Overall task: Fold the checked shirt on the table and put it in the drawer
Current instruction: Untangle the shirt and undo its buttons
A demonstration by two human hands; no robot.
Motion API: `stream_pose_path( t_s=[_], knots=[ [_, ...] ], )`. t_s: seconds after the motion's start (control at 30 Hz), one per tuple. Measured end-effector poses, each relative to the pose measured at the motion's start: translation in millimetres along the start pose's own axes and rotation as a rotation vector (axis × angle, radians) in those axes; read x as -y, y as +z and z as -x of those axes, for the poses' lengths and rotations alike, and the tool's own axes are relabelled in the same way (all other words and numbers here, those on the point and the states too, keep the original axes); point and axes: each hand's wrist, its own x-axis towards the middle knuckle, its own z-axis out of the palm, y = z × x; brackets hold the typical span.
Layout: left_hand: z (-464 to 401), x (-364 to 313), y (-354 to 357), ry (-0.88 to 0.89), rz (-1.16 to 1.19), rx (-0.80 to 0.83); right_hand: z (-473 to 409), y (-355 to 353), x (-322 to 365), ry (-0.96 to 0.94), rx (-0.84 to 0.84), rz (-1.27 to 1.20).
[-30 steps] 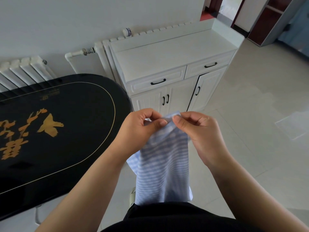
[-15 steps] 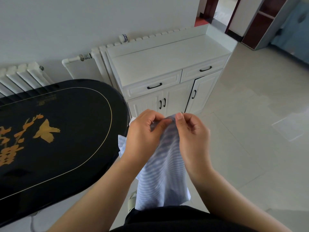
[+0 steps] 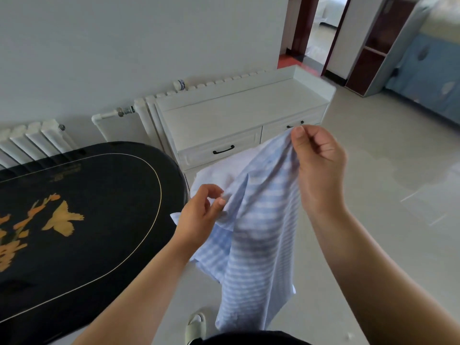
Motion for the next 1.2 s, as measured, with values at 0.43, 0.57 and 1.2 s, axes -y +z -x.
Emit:
stream_pose_path(
  t_s=[0.43, 0.57, 1.2],
  knots=[
    [-26, 74, 3, -0.164, -0.187, 0.050, -26, -11, 30, -0.041, 0.098, 0.057],
    [-31, 71, 3, 0.033, -0.393, -0.171, -33, -13, 35, -0.037, 0.064, 0.034],
    [-14, 70, 5, -0.193, -0.502, 0.265, -82, -33, 24, 0.018, -0.109, 0.114]
  ],
)
